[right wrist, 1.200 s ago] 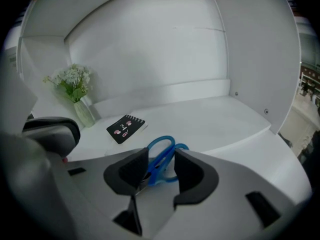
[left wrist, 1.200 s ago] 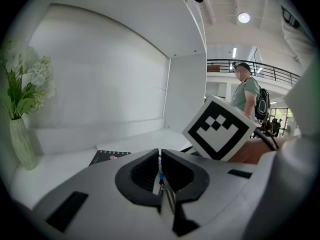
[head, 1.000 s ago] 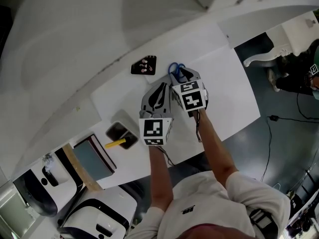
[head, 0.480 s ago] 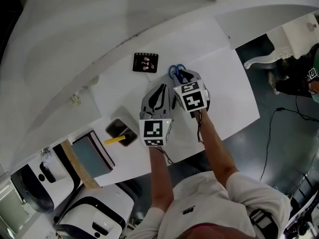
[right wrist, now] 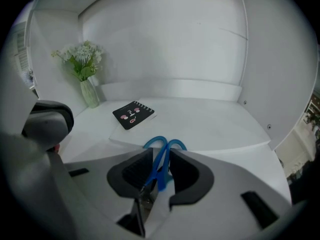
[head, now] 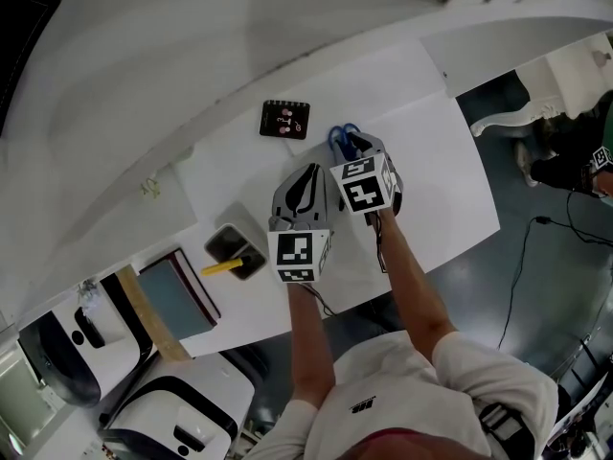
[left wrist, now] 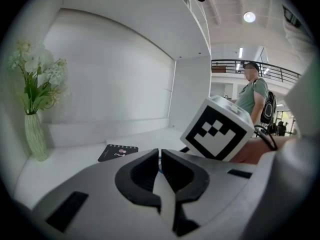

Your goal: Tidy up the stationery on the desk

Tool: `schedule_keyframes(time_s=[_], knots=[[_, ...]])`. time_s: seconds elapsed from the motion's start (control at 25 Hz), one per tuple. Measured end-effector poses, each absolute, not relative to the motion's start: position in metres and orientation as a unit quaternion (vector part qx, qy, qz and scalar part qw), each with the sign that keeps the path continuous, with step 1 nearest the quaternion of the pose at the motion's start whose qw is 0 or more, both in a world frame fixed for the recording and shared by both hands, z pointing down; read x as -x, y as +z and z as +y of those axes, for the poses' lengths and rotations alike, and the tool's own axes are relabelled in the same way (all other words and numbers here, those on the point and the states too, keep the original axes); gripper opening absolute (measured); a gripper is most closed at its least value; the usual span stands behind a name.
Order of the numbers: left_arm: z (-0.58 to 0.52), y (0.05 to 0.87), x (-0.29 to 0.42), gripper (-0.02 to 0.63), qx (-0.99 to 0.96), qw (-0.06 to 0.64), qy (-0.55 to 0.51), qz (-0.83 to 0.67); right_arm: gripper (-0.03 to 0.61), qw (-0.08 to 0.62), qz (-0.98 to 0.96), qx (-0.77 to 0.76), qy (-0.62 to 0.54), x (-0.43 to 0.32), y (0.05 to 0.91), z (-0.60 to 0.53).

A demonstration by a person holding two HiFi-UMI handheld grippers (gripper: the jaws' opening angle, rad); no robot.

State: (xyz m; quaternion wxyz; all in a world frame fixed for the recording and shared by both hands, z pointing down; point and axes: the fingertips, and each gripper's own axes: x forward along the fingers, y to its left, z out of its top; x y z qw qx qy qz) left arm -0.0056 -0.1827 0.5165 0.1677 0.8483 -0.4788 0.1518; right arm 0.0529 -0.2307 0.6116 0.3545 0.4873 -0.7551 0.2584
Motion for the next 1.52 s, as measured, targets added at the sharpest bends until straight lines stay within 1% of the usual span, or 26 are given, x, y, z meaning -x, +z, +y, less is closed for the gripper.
schedule_keyframes(time_s=[0.12,0.32,0.8,1.28,1.52], knots=[[-0.181,0.516,0.007,0.000,-0.847,0.169,0.151,-0.482,0.074,0.368,-0.756,-0.479,0.250,-0.053,0.613,-0.228],[-0.177,0.514,0.012,0.000,-0.844,0.170,0.146,-0.487,0.069,0.363,-0.771,-0.462,0.244,-0.048,0.608,-0.219],[-0.154,0.501,0.038,0.000,-0.827,0.176,0.132,-0.518,0.067,0.311,-0.821,-0.437,0.198,-0.021,0.557,-0.189],[-0.124,0.480,0.081,0.000,-0.797,0.174,0.113,-0.567,0.066,0.284,-0.860,-0.398,0.150,0.019,0.509,-0.168],[-0.110,0.459,0.102,0.000,-0.781,0.162,0.097,-0.595,0.066,0.268,-0.880,-0.371,0.125,0.044,0.479,-0.158]])
